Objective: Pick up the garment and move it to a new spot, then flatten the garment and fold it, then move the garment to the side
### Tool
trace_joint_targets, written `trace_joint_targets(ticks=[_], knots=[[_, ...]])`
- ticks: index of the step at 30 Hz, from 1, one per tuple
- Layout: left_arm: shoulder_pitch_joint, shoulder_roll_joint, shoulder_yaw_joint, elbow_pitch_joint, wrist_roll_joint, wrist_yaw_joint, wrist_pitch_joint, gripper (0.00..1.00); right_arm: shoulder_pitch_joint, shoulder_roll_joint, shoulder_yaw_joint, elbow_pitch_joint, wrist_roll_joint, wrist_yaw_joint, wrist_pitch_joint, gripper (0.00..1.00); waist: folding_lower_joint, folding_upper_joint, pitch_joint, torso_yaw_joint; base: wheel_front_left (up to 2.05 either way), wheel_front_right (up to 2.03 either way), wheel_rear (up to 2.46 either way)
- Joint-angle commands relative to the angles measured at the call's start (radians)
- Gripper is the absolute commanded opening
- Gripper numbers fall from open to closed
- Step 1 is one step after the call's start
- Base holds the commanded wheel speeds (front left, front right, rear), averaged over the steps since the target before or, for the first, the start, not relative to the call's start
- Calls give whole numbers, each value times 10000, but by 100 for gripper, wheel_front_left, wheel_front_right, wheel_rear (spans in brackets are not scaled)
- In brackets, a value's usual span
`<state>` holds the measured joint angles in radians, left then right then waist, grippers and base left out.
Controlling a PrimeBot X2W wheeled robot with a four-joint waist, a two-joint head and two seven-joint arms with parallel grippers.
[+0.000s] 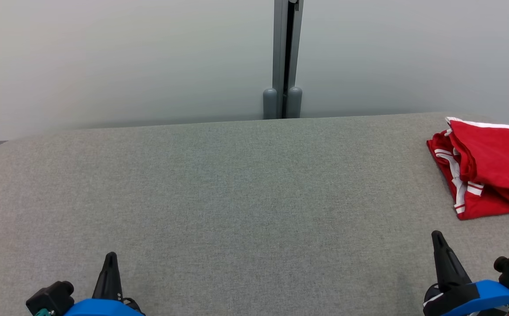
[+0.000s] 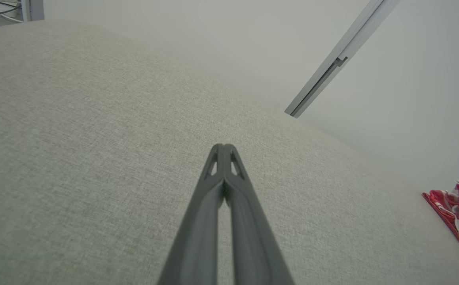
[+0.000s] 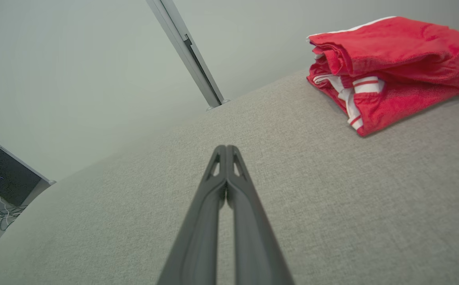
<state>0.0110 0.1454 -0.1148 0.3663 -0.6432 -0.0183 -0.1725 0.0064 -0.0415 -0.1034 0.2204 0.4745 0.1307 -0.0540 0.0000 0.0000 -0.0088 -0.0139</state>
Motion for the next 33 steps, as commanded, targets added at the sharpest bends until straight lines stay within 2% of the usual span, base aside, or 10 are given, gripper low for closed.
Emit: trace_joint_targets(ticks=[1, 17, 33], knots=[[-384, 0, 148, -217, -437, -77, 127, 0, -297, -49, -7, -117, 529, 0, 59, 0, 0, 0, 2, 4, 0, 0, 0], [-585, -210, 639, -457, -2517, -316, 739, 0, -509, -65, -29, -47, 2968, 0, 423, 0, 0, 0, 20, 25, 0, 0, 0], [-744, -381, 1021, -644, -4173, -513, 1237, 0, -683, -79, -52, 11, 4911, 1, 715, 0, 0, 0, 36, 44, 0, 0, 0]])
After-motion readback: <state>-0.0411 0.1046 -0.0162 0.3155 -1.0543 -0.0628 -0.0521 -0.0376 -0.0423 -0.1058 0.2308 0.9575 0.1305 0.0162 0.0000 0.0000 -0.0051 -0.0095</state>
